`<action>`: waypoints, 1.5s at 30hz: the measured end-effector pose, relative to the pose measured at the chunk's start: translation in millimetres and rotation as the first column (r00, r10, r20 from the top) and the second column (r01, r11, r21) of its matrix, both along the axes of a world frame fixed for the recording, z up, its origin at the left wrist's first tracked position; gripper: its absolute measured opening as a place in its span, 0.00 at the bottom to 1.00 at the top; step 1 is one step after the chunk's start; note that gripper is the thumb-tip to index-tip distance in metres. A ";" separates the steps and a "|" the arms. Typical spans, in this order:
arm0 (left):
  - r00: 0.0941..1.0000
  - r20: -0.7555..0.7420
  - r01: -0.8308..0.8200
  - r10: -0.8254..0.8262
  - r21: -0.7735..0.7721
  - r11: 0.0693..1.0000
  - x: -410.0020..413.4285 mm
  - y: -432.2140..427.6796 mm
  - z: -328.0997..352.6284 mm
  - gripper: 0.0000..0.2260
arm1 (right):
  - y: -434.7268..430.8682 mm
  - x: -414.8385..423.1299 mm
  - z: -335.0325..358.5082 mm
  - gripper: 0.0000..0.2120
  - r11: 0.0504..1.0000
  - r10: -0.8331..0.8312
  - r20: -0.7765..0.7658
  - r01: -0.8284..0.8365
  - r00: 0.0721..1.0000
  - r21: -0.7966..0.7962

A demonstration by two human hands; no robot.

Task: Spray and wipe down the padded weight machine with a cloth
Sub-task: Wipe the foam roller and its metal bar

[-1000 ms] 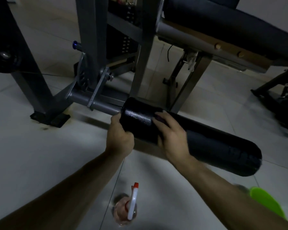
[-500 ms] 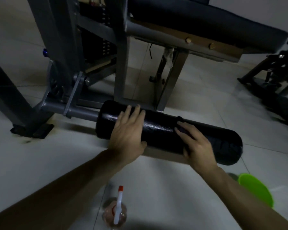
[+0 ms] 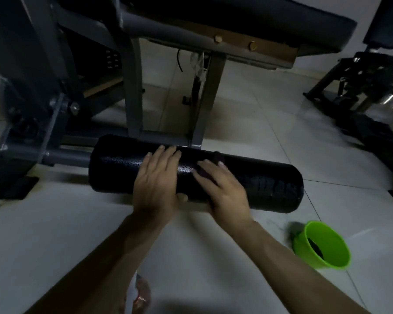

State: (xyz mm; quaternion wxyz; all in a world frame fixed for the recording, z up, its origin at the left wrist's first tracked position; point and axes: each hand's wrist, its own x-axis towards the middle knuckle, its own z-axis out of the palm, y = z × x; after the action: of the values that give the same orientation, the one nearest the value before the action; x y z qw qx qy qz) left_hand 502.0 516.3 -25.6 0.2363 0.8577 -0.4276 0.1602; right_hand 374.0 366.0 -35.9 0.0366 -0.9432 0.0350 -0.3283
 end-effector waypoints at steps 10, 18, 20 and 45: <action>0.999 0.041 0.003 -0.008 0.116 0.993 -21.2 -14.4 12.3 0.52 | -40.4 -59.2 11.3 0.22 0.934 -0.270 -0.049 0.274 0.962 0.228; 1.000 0.009 0.017 -0.016 -0.008 1.000 -29.8 -27.7 5.7 0.39 | 21.7 21.9 12.9 0.29 0.922 -0.204 0.080 0.164 0.976 0.350; 1.000 -0.004 0.023 -0.023 -0.009 1.000 -26.2 -26.7 5.0 0.42 | 19.2 29.4 17.9 0.27 0.939 -0.137 0.081 0.103 0.987 0.327; 1.000 -0.018 0.027 -0.025 0.125 0.992 -25.6 -24.8 14.1 0.46 | 11.1 26.4 24.0 0.17 0.938 -0.345 0.004 0.344 0.939 0.043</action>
State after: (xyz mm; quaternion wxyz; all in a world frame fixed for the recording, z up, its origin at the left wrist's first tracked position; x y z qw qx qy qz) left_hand 476.4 491.6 -11.5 0.1874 0.8665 -0.4459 0.1231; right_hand 400.4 377.1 -11.9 -0.0016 -0.9197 0.2060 -0.3342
